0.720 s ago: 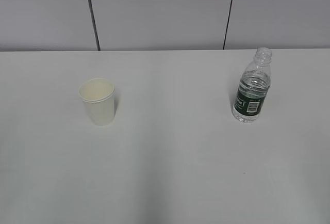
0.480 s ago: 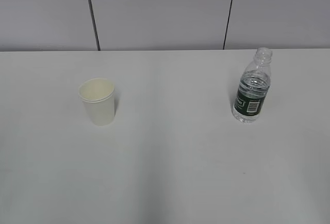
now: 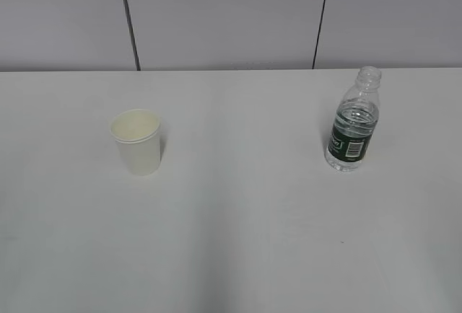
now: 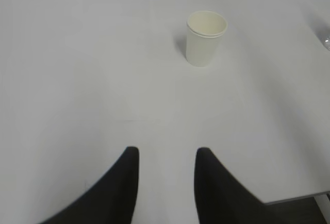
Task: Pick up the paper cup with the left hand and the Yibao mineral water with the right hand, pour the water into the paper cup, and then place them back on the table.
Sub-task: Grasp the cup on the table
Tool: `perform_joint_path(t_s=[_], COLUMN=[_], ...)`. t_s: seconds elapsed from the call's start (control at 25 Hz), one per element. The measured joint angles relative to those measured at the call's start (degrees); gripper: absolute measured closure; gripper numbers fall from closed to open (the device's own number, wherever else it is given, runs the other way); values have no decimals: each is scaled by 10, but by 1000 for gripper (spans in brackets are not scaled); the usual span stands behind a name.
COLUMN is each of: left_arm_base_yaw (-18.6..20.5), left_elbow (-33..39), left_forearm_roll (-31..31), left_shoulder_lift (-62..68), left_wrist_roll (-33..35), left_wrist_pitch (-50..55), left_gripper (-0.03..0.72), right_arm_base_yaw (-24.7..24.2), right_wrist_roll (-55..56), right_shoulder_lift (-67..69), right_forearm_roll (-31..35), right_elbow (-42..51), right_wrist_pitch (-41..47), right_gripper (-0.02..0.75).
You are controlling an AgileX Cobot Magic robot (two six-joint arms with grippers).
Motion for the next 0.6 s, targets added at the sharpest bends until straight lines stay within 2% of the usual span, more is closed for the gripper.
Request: perform_joint_path(t_s=[0.4,0.6], left_arm_base_yaw=[0,0], left_elbow=[0,-2], left_forearm_roll=[-10,-10], left_shoulder_lift=[0,0], left_wrist_roll=[0,0], left_wrist_pitch=[0,-3], left_gripper=[455,424], right_arm_base_yaw=[0,0], right_wrist_roll=[0,0], right_shoulder_lift=[0,18], right_forearm_roll=[-5,-10], right_elbow=[-5,-12], right_wrist_pitch=[-13,-82], right_gripper=[152,152])
